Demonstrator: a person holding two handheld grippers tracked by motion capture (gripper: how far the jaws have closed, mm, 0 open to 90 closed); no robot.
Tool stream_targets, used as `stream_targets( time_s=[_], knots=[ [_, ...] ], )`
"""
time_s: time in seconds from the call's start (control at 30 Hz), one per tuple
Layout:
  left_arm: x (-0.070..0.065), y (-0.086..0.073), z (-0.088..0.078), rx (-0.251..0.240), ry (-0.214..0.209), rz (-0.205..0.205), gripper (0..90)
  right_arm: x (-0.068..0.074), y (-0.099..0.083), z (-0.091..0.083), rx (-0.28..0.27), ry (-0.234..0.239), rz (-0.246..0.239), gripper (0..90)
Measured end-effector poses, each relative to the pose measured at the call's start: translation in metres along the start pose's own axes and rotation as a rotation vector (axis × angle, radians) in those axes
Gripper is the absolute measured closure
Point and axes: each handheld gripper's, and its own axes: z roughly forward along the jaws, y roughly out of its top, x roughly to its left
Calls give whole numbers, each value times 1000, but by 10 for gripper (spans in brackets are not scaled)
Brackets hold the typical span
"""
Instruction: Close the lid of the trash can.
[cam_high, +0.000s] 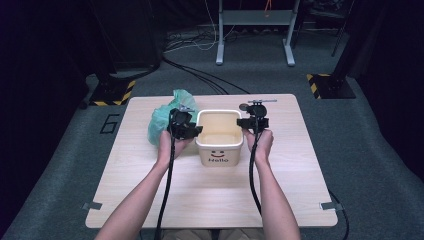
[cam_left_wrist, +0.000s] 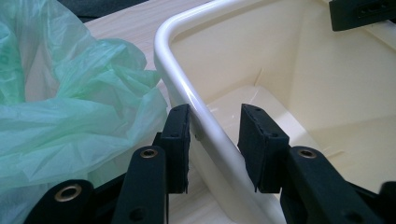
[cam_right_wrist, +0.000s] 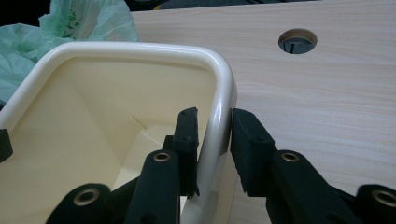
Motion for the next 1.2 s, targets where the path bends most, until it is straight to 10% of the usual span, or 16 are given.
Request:
stream_targets(
  time_s=[0.4,0.57,0.8,1.2],
  knots=[
    [-4,2,1,7,26,13,642,-1,-1,-1,-8,4,-5,701],
    [-2,1,-3,1,15,24,474,-3,-1,-6,-12,-23,-13,355],
    [0,-5,-27,-45,-6,43,189,-4,-8,-30,-47,-16,-73,151],
    [14,-38,-69,-88,-2,87,103,-7,-40,-100,-159,11,-198,83]
  ],
)
